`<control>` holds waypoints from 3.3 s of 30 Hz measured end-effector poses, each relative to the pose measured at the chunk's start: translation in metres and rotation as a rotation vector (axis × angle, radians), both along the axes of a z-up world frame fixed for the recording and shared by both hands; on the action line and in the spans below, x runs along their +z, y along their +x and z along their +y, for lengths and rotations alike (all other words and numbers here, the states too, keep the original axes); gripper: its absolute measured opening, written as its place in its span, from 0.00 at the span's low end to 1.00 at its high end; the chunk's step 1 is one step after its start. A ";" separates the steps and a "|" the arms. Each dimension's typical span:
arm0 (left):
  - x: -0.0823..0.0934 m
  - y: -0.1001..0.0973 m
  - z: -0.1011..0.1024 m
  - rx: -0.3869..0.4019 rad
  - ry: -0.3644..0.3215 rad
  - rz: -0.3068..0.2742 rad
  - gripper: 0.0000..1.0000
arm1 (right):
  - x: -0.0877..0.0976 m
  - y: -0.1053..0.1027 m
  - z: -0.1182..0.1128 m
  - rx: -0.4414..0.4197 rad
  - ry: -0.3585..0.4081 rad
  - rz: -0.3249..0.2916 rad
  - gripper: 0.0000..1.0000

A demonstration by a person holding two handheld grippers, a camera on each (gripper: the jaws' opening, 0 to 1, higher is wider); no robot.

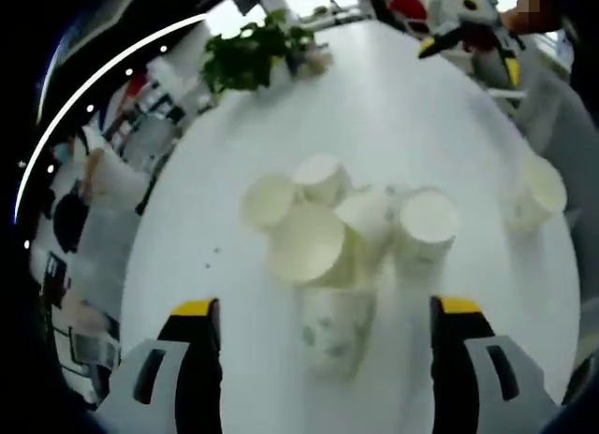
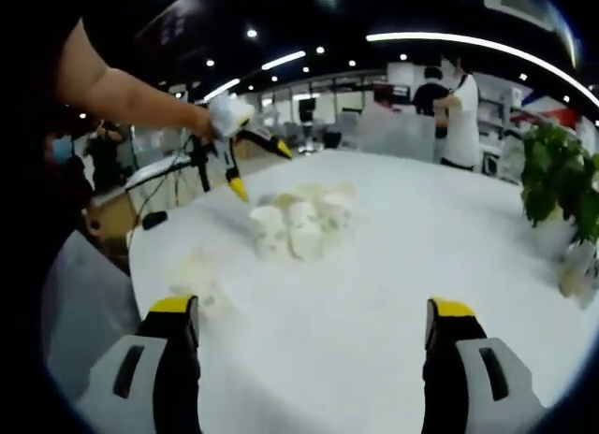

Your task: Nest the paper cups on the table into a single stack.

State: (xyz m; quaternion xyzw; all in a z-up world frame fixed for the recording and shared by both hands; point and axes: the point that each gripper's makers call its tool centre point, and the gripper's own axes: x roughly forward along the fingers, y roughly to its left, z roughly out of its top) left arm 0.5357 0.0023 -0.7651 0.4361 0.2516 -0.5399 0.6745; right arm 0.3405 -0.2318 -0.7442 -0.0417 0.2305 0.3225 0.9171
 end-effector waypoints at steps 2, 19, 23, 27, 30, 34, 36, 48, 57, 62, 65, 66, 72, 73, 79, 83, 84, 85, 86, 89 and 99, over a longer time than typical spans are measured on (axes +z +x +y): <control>-0.009 0.001 -0.002 -0.004 0.009 0.013 0.87 | -0.002 0.000 0.001 -0.002 0.004 0.004 1.00; -0.058 0.012 -0.007 0.001 0.081 0.097 0.65 | -0.016 -0.007 -0.005 -0.019 0.012 0.042 0.98; -0.066 0.011 -0.005 -0.015 0.122 0.101 0.63 | -0.018 -0.008 -0.005 -0.020 0.013 0.049 0.98; -0.070 0.009 -0.003 -0.010 0.130 0.120 0.55 | -0.018 -0.009 -0.004 -0.022 0.016 0.050 0.98; -0.072 0.009 -0.001 0.011 0.133 0.135 0.47 | -0.018 -0.009 -0.004 -0.021 0.016 0.053 0.97; -0.071 0.010 -0.002 0.040 0.119 0.147 0.44 | -0.018 -0.011 -0.003 -0.021 0.020 0.054 0.96; -0.071 0.009 -0.001 0.054 0.117 0.159 0.44 | -0.018 -0.011 -0.002 -0.017 0.018 0.057 0.96; -0.066 0.006 0.010 0.136 0.070 0.190 0.42 | -0.013 -0.009 -0.004 -0.015 0.017 0.038 0.96; -0.051 0.012 0.026 0.354 -0.145 0.207 0.41 | -0.013 -0.012 0.000 -0.008 0.018 0.038 0.96; -0.031 0.030 0.037 0.519 -0.314 0.169 0.41 | -0.011 -0.011 0.001 -0.003 0.017 0.034 0.96; -0.017 0.041 0.045 0.609 -0.409 0.150 0.40 | -0.008 -0.010 0.001 -0.006 0.021 0.029 0.96; -0.007 0.046 0.047 0.649 -0.471 0.137 0.40 | -0.007 -0.009 0.001 -0.006 0.021 0.026 0.96; 0.037 0.057 0.048 0.758 -0.710 0.080 0.40 | -0.004 -0.008 0.005 0.001 0.020 0.018 0.96; 0.047 0.058 0.048 0.764 -0.756 0.050 0.40 | -0.003 -0.008 0.006 0.003 0.020 0.016 0.96; 0.079 0.058 0.046 0.776 -0.892 -0.014 0.40 | 0.001 -0.006 0.009 0.012 0.020 0.007 0.96; 0.097 0.060 0.043 0.781 -0.974 -0.025 0.40 | 0.002 -0.005 0.009 0.017 0.019 0.005 0.96; 0.098 0.060 0.043 0.785 -0.980 -0.024 0.40 | 0.003 -0.005 0.009 0.018 0.018 0.004 0.96; 0.100 0.061 0.042 0.787 -0.989 -0.020 0.40 | 0.003 -0.005 0.009 0.019 0.017 0.004 0.96; 0.104 0.061 0.041 0.783 -1.006 -0.031 0.40 | 0.003 -0.005 0.009 0.020 0.016 0.004 0.96; 0.107 0.061 0.040 0.781 -1.015 -0.039 0.40 | 0.003 -0.005 0.010 0.020 0.016 0.003 0.96; 0.118 0.060 0.033 0.737 -1.042 -0.060 0.39 | 0.005 -0.004 0.010 0.023 0.013 -0.001 0.96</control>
